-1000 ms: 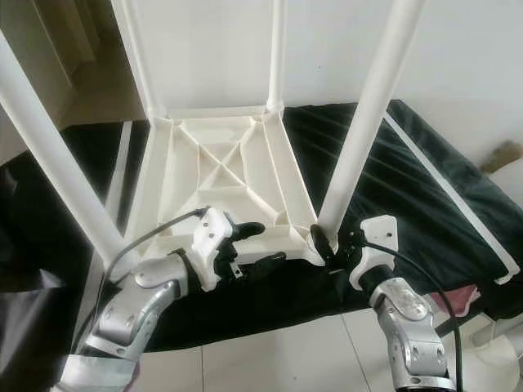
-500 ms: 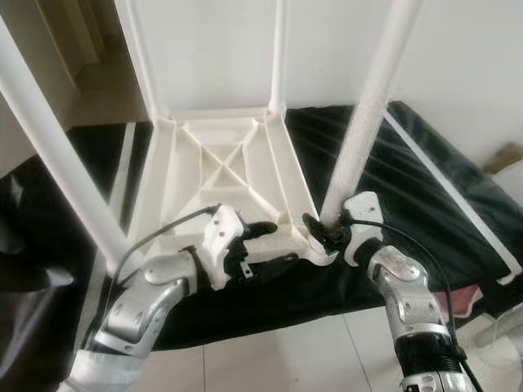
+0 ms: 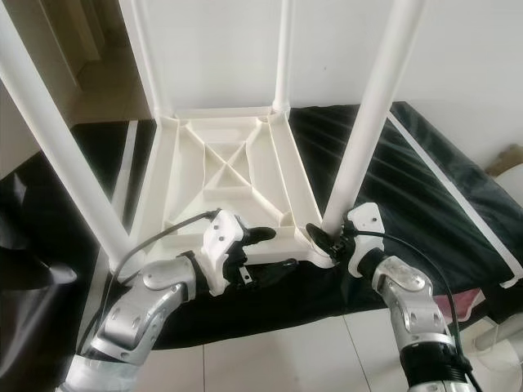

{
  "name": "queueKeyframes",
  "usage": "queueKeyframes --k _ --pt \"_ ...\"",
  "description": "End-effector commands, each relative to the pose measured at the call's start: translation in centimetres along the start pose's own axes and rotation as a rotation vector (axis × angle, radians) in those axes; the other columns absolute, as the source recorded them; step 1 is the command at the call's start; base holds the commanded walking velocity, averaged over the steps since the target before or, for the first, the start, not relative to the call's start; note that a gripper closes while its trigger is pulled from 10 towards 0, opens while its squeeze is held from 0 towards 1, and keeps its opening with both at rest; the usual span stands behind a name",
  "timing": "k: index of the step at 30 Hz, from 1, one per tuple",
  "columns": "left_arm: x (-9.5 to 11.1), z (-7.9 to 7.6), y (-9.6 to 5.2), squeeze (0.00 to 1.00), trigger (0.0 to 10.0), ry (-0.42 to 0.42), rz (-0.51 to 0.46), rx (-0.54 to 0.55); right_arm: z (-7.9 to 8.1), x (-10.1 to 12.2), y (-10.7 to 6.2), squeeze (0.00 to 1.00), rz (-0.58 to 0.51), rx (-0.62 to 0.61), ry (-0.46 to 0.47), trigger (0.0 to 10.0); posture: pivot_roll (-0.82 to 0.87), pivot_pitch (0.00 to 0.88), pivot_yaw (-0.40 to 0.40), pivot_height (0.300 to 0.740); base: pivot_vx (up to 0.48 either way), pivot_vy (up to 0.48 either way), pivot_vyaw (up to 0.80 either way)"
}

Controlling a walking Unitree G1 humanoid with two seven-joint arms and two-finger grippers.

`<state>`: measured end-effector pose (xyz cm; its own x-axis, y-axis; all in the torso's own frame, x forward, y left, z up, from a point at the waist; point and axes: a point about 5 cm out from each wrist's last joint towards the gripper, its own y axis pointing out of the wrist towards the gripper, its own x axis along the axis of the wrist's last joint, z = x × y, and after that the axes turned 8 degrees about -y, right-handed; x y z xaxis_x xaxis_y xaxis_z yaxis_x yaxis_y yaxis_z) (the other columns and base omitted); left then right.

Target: Building children table

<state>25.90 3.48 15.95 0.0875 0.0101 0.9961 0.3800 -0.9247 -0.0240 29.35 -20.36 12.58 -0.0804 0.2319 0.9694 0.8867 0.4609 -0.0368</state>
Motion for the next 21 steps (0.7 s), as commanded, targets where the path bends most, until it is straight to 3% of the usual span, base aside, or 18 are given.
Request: queueKeyframes --k 1,4,10,13,15,21 --pt "0.1 -0.1 0.1 0.00 10.0 -0.022 -0.004 0.013 -0.1 -0.5 -0.3 0.00 0.032 -0.044 0.007 10.0 -0.03 0.000 -0.017 0.740 0.000 0.000 0.00" --pt "0.2 -0.1 0.1 0.00 10.0 -0.061 -0.016 0.015 0.5 -0.6 -0.3 0.00 0.040 -0.110 0.048 10.0 -0.04 0.000 -0.011 0.740 0.000 0.000 0.00" --pt "0.0 0.5 0.0 0.00 10.0 -0.062 -0.012 0.047 2.0 -0.6 0.0 0.00 0.053 -0.237 0.063 10.0 -0.04 0.000 -0.007 0.740 0.000 0.000 0.00" --pt "0.0 0.6 0.0 0.00 10.0 -0.059 -0.011 0.057 2.9 -0.8 0.2 0.00 0.092 -0.341 0.134 10.0 -0.04 0.000 -0.008 0.740 0.000 0.000 0.00" --pt "0.1 0.6 0.0 0.00 10.0 -0.059 -0.012 0.057 4.3 -0.3 0.9 0.00 0.110 -0.453 0.247 10.0 -0.03 0.000 -0.014 0.740 0.000 0.000 0.00" --pt "0.3 0.5 0.0 0.00 10.0 -0.067 -0.016 0.055 5.3 0.1 1.3 0.00 0.139 -0.582 0.280 10.0 -0.03 0.000 -0.015 0.740 0.000 0.000 0.00"
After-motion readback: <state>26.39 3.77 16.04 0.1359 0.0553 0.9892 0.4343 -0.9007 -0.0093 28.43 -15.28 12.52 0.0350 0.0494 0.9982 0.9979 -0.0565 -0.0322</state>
